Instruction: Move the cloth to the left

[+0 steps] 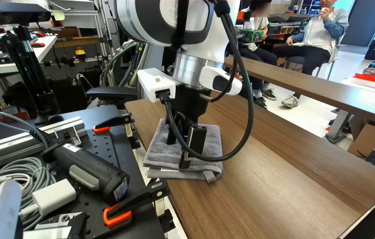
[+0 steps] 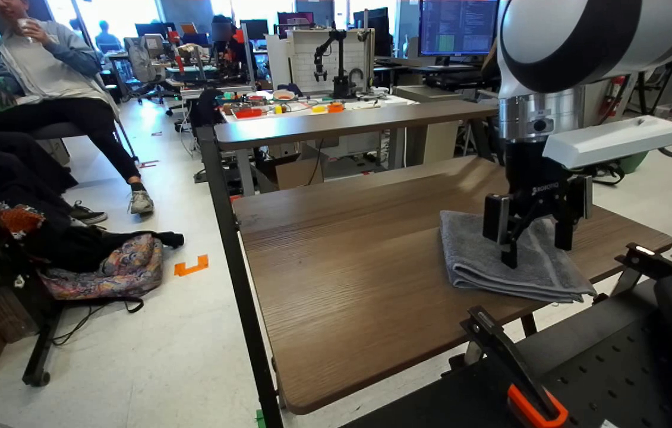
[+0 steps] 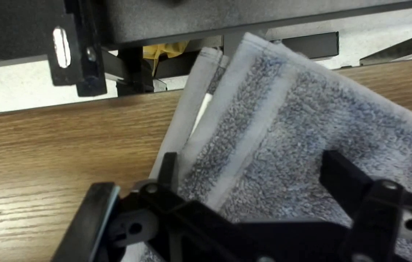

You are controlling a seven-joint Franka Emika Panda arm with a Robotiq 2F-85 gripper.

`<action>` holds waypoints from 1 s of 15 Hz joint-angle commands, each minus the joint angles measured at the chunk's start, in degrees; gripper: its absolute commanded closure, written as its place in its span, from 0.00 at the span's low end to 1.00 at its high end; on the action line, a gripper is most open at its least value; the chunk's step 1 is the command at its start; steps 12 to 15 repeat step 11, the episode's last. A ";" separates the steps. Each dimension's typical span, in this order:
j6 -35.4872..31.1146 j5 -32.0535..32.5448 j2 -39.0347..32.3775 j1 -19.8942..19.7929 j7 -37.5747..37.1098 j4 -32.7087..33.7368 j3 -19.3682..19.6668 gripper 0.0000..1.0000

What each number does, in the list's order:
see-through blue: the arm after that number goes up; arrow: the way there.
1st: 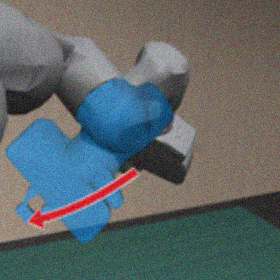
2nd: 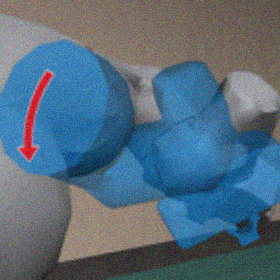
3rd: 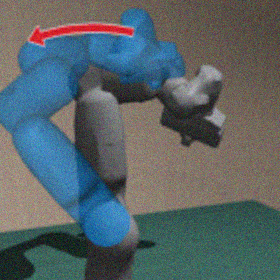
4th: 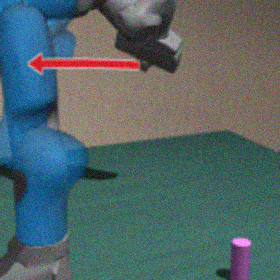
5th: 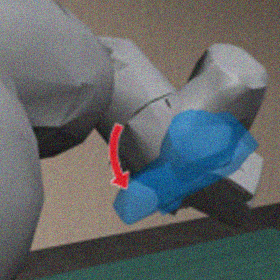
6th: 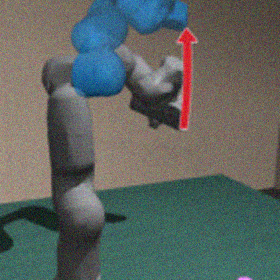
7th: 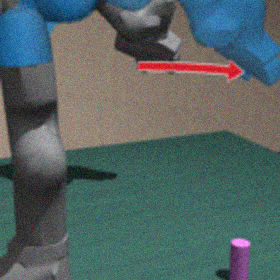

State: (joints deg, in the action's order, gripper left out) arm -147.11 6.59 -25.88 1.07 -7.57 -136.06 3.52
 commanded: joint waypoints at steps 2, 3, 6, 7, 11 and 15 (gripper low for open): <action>1.92 -0.43 3.73 -0.02 0.79 -0.82 0.39 0.00; 2.08 -0.81 4.77 -0.26 1.16 -0.95 0.15 0.00; 3.87 -5.86 11.64 -2.45 5.04 -2.52 -2.64 0.00; 4.72 -7.69 14.09 -2.87 6.41 -2.89 -3.25 0.00; 5.74 -7.81 14.73 -1.82 6.23 -0.96 -2.41 0.00; 5.74 -7.81 14.73 -1.82 6.23 -0.96 -2.41 0.00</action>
